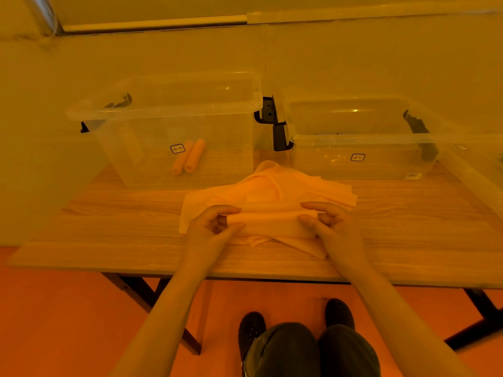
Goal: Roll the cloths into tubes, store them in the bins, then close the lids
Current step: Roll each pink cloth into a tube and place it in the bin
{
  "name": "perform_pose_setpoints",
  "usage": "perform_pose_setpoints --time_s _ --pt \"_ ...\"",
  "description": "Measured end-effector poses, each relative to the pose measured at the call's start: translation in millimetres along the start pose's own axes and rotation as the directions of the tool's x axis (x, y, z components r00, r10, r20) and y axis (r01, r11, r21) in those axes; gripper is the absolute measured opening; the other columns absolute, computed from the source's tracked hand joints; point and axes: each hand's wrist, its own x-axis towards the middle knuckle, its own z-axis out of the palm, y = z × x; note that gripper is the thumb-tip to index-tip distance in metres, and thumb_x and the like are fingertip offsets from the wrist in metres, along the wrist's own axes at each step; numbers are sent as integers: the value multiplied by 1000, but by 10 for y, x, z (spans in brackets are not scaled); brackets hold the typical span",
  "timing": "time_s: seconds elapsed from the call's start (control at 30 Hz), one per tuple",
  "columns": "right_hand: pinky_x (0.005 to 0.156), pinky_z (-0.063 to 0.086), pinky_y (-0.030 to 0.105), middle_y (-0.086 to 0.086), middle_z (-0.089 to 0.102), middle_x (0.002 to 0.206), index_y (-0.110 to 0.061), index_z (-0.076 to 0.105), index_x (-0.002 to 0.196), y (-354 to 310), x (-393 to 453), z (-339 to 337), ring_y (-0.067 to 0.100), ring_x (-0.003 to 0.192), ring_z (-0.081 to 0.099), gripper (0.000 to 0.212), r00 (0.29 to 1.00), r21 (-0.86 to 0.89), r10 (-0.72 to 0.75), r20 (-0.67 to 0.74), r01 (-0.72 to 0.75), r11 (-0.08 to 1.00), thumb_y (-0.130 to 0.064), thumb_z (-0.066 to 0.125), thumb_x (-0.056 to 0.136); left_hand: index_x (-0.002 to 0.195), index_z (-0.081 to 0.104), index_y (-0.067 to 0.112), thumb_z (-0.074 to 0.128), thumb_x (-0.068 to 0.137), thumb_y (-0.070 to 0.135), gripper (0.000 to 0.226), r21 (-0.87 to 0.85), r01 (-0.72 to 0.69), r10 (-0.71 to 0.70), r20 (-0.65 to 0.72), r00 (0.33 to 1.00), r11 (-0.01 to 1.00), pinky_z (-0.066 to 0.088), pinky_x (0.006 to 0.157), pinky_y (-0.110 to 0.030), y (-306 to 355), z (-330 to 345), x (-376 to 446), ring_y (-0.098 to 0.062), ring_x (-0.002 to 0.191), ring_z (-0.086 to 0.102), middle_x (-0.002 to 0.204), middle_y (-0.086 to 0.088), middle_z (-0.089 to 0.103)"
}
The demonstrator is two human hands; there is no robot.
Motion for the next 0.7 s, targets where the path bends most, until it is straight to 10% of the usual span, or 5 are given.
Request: perform_pose_setpoints --time_s 0.37,0.7 --pt "83 55 32 -2 72 105 -33 70 104 50 20 -14 13 99 67 31 1000 -34 -8 15 8 999 -40 70 73 97 69 29 76 77 5 32 9 9 -8 -36 999 1000 53 81 -46 4 4 -11 -27 92 64 100 -1 69" --pt "79 53 21 -7 71 102 -26 71 97 19 20 -6 5 98 65 21 997 -11 -70 -22 70 998 -20 72 78 95 69 30 74 79 6 29 23 5 -4 -42 999 1000 55 82 -46 25 1 -13 -24 92 64 99 2 68"
